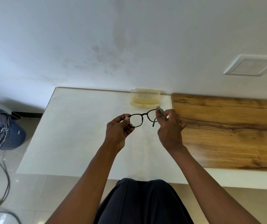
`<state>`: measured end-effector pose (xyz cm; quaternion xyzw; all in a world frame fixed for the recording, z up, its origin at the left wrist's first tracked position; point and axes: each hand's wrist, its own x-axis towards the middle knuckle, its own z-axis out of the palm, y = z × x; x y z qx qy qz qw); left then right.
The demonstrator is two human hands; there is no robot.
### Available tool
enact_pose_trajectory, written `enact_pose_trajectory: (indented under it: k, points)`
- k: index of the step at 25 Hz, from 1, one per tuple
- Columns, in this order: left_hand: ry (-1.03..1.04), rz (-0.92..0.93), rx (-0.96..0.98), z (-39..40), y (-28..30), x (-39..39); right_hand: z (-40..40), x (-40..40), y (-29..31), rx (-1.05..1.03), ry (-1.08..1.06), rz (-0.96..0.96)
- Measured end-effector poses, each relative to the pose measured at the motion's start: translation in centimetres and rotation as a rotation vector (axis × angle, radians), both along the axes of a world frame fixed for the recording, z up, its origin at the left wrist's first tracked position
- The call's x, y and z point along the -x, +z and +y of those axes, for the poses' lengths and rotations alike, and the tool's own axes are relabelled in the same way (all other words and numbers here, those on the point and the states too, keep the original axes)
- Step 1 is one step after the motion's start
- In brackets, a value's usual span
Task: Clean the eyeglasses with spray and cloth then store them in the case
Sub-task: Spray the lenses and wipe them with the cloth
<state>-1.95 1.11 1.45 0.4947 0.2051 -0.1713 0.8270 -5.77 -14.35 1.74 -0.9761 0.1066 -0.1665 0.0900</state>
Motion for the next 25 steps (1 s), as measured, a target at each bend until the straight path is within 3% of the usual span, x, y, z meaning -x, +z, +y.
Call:
enact_pose_trajectory:
  k: [7, 20, 25]
  points:
    - [0.036, 0.015, -0.006, 0.0, -0.2, -0.1, 1.1, 1.2, -0.2, 0.024, 0.142, -0.073]
    - [-0.002, 0.012, -0.008, 0.6, -0.2, -0.3, -1.7, 1.0, -1.0, 0.207, 0.063, -0.108]
    - [0.027, -0.04, -0.08, 0.7, 0.0, -0.5, -1.3, 0.8, -0.7, 0.051, 0.022, -0.114]
